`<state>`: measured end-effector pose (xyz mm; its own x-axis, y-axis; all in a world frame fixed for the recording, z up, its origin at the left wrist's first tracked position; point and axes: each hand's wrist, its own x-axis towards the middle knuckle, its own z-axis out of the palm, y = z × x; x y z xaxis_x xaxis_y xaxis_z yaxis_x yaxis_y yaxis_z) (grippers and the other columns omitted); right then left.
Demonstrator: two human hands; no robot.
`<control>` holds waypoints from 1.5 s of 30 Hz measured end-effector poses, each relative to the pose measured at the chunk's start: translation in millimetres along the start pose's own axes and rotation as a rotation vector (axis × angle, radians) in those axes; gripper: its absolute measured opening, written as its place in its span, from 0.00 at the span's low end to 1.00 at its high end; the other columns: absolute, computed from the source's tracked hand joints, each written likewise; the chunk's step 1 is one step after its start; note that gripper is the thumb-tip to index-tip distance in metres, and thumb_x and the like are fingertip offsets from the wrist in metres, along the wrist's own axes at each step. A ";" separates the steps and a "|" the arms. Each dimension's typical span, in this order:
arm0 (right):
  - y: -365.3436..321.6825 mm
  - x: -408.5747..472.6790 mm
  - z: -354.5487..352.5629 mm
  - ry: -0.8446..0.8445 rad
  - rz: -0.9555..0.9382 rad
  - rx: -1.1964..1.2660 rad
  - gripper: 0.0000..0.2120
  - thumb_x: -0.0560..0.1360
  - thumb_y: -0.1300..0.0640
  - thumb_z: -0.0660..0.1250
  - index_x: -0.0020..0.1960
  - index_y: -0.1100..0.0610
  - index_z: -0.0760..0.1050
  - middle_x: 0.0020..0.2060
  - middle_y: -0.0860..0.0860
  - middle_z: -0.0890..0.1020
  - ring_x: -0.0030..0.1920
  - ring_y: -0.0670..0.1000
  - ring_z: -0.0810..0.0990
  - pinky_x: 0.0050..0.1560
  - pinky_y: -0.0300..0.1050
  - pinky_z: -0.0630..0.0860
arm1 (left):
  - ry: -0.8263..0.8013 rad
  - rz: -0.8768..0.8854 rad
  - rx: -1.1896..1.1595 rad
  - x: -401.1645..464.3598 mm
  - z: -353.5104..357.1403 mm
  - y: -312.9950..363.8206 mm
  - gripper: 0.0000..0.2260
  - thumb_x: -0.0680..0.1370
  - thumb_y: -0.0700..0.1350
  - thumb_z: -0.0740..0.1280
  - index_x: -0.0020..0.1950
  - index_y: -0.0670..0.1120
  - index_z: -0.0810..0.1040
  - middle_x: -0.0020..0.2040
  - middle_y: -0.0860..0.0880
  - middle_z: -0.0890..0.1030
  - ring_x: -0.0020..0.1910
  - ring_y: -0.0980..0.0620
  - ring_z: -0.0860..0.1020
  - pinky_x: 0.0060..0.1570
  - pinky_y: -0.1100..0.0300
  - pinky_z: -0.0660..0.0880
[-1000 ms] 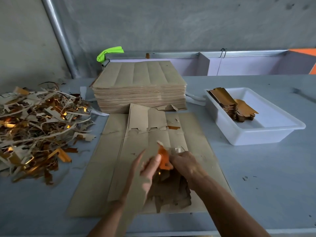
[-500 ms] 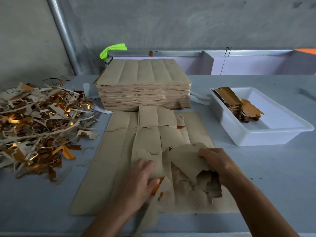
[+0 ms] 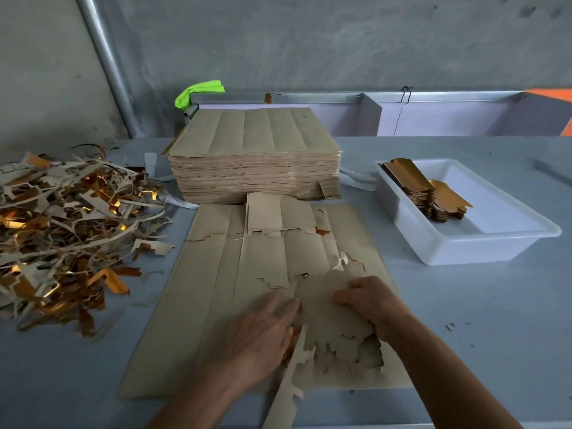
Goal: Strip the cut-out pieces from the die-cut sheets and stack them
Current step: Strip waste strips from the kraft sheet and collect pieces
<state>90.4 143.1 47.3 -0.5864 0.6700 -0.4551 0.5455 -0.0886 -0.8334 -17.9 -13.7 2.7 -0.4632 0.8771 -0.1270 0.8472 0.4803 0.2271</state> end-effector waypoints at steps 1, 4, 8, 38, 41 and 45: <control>2.7 -1.8 -5.7 0.021 -0.004 -0.018 0.05 0.72 0.60 0.71 0.44 0.62 0.78 0.40 0.59 0.82 0.39 0.57 0.82 0.34 0.46 0.80 | 0.001 -0.003 0.018 0.1 0.1 1.0 0.20 0.83 0.51 0.52 0.75 0.59 0.54 0.78 0.53 0.49 0.68 0.44 0.67 0.63 0.52 0.69; 11.4 -7.6 -35.8 0.103 -0.015 -0.068 0.03 0.73 0.61 0.69 0.44 0.61 0.78 0.39 0.60 0.82 0.39 0.58 0.82 0.38 0.49 0.80 | 0.010 -0.030 0.021 2.5 0.5 0.8 0.20 0.82 0.52 0.52 0.74 0.56 0.56 0.77 0.53 0.51 0.70 0.46 0.64 0.64 0.52 0.66; 16.6 -16.8 -74.7 0.118 -0.016 -0.063 0.06 0.73 0.63 0.69 0.48 0.57 0.74 0.44 0.59 0.79 0.43 0.60 0.80 0.39 0.50 0.78 | 0.077 -0.042 -0.022 6.4 3.7 -0.3 0.21 0.80 0.61 0.52 0.71 0.56 0.63 0.74 0.55 0.58 0.69 0.50 0.65 0.62 0.54 0.67; 10.8 -19.6 26.4 0.037 -0.295 0.020 0.11 0.76 0.62 0.66 0.41 0.47 0.79 0.44 0.45 0.76 0.43 0.49 0.78 0.36 0.39 0.76 | 0.179 -0.402 -0.709 -46.3 -28.9 -52.1 0.02 0.76 0.45 0.68 0.45 0.50 0.75 0.41 0.51 0.78 0.40 0.57 0.76 0.37 0.65 0.69; 7.0 -21.4 28.3 0.027 -0.278 0.034 0.12 0.75 0.63 0.66 0.40 0.47 0.80 0.44 0.45 0.77 0.44 0.49 0.78 0.37 0.40 0.77 | 0.253 -0.489 -1.436 -40.1 -51.8 -54.7 0.06 0.79 0.39 0.61 0.44 0.42 0.76 0.31 0.48 0.75 0.25 0.57 0.69 0.24 0.67 0.66; -3.2 -27.0 30.9 -0.049 -0.231 0.053 0.10 0.75 0.64 0.67 0.42 0.51 0.81 0.45 0.48 0.78 0.44 0.48 0.79 0.35 0.36 0.76 | 0.222 -0.230 -2.107 -32.5 -89.4 -56.4 0.11 0.77 0.46 0.58 0.41 0.43 0.75 0.24 0.52 0.68 0.20 0.61 0.56 0.16 0.70 0.56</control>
<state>86.0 102.5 52.5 -0.7207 0.6409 -0.2642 0.3622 0.0231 -0.9318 -73.8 -69.0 80.3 -0.6386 0.7273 -0.2516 -0.6279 -0.3034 0.7168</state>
